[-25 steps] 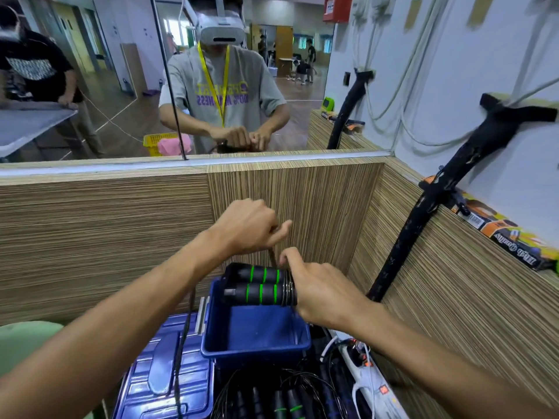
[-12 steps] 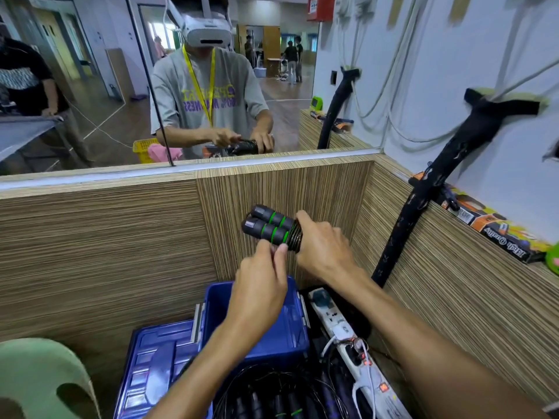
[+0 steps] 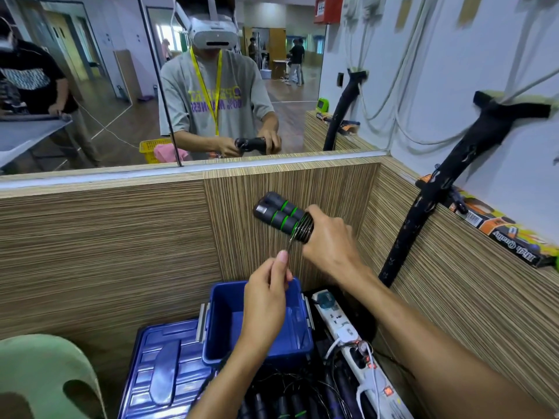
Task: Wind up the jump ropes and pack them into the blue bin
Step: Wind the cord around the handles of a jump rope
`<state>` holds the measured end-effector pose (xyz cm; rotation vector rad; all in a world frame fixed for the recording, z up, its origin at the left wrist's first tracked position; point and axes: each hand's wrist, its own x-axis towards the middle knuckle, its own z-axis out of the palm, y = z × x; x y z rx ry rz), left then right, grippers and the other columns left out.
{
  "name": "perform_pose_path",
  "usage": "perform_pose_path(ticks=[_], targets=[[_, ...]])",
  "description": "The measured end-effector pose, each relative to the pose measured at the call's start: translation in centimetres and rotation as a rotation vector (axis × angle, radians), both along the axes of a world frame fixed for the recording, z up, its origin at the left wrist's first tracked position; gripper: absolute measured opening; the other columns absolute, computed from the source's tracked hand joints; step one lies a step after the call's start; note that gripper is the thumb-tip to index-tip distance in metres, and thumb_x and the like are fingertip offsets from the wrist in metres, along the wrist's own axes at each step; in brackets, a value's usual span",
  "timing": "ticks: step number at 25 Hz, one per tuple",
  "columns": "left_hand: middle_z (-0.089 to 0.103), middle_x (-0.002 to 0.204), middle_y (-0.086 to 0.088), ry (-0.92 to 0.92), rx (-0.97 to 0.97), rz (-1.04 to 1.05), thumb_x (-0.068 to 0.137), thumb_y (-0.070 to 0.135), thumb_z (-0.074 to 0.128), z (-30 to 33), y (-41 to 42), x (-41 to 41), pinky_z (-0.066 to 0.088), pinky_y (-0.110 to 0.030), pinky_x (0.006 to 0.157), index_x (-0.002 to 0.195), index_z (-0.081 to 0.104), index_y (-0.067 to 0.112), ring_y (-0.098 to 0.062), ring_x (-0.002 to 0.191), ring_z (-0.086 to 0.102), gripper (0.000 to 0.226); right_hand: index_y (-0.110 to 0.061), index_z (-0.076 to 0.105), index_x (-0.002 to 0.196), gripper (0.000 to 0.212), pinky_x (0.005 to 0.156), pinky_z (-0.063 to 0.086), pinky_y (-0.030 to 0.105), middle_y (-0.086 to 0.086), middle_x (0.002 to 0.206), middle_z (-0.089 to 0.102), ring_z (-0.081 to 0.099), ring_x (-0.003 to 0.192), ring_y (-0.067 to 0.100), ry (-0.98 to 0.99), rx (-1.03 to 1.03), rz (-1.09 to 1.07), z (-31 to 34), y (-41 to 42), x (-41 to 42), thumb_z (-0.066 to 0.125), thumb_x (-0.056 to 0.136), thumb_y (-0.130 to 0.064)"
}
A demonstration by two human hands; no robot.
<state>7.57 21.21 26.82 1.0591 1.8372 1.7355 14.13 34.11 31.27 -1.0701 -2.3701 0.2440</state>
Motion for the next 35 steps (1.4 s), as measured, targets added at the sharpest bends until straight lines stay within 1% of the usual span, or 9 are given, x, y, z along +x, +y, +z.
perform_pose_path(ticks=[7,11,15,17,20,25,28,31,35], targets=[[0.026,0.052,0.005,-0.262,-0.070,-0.229,0.099,0.049,0.038,1.3,-0.4,-0.1,0.017,-0.023,0.043,0.061,0.038,0.021,-0.009,0.045,0.020,0.047,-0.023,0.052,0.108,0.031,0.068,0.049,0.034,0.000,0.080,0.063,0.064,0.078,0.031,0.025,-0.044,-0.012,0.9,1.0,1.2,0.064,0.081,-0.014],[0.030,0.051,0.005,-0.225,-0.167,-0.173,0.096,0.055,0.042,-1.1,1.3,-3.3,0.018,-0.026,0.047,0.053,0.036,0.025,-0.010,0.047,0.023,0.053,-0.025,0.057,0.107,0.037,0.060,0.052,0.029,-0.005,0.076,0.063,0.064,0.068,0.018,0.062,-0.123,0.164,1.1,-0.7,1.7,0.068,0.077,-0.007],[0.041,0.063,0.009,-0.072,-0.290,-0.111,0.099,0.021,0.051,-1.8,2.2,-6.0,0.037,-0.016,0.054,0.061,0.039,0.026,-0.001,0.048,0.036,0.041,-0.031,0.056,0.108,0.047,0.060,0.054,0.031,-0.006,0.076,0.065,0.064,0.066,0.011,-0.007,-0.155,0.510,1.7,-2.8,2.5,0.070,0.071,-0.005],[0.043,0.062,0.006,0.113,-0.507,-0.076,0.096,0.031,0.058,-0.9,2.3,-7.4,0.046,-0.017,0.067,0.060,0.047,0.019,-0.005,0.051,0.037,0.040,-0.033,0.052,0.115,0.052,0.064,0.054,0.029,-0.007,0.081,0.065,0.065,0.069,0.009,-0.136,-0.101,0.614,1.6,-3.8,2.8,0.071,0.073,-0.008],[0.035,0.044,0.003,0.686,-0.340,-0.217,0.088,0.062,0.048,2.6,3.5,-9.2,0.033,-0.030,0.047,0.048,0.045,0.008,-0.010,0.041,0.029,0.068,-0.033,0.046,0.110,0.040,0.065,0.048,0.033,-0.007,0.084,0.064,0.063,0.074,0.018,-0.312,0.058,0.601,0.9,-4.6,3.9,0.065,0.078,-0.019],[0.044,0.047,0.004,1.218,-0.372,-0.162,0.094,0.047,0.045,7.8,3.3,-6.8,0.045,-0.028,0.052,0.051,0.044,0.014,-0.016,0.044,0.044,0.055,-0.023,0.043,0.123,0.055,0.073,0.052,0.040,0.001,0.095,0.066,0.066,0.086,0.028,-0.449,0.129,0.451,-0.5,-5.3,3.2,0.067,0.083,-0.051],[0.057,0.067,0.000,1.117,-0.394,-0.011,0.100,0.042,0.039,8.9,2.2,-4.3,0.051,-0.037,0.061,0.074,0.049,0.021,-0.023,0.061,0.057,0.035,-0.020,0.034,0.141,0.074,0.067,0.052,0.036,-0.004,0.080,0.057,0.064,0.076,0.020,-0.339,0.125,0.255,-0.4,-3.8,2.0,0.070,0.084,-0.050],[0.057,0.080,-0.002,1.025,-0.404,0.036,0.103,0.031,0.036,8.5,1.2,-1.5,0.044,-0.039,0.060,0.092,0.038,0.017,-0.031,0.076,0.062,0.018,-0.025,0.034,0.133,0.059,0.058,0.039,0.034,0.001,0.082,0.063,0.066,0.079,0.031,-0.248,0.148,0.162,0.4,-2.3,1.4,0.067,0.084,-0.023],[0.058,0.075,0.000,0.677,-0.230,0.112,0.102,0.034,0.037,6.2,-0.2,-0.2,0.037,-0.035,0.057,0.102,0.046,0.017,-0.024,0.069,0.059,0.019,-0.031,0.041,0.128,0.042,0.064,0.043,0.037,0.007,0.091,0.068,0.066,0.085,0.038,-0.158,0.143,0.077,1.6,-1.7,0.6,0.059,0.090,-0.028]])
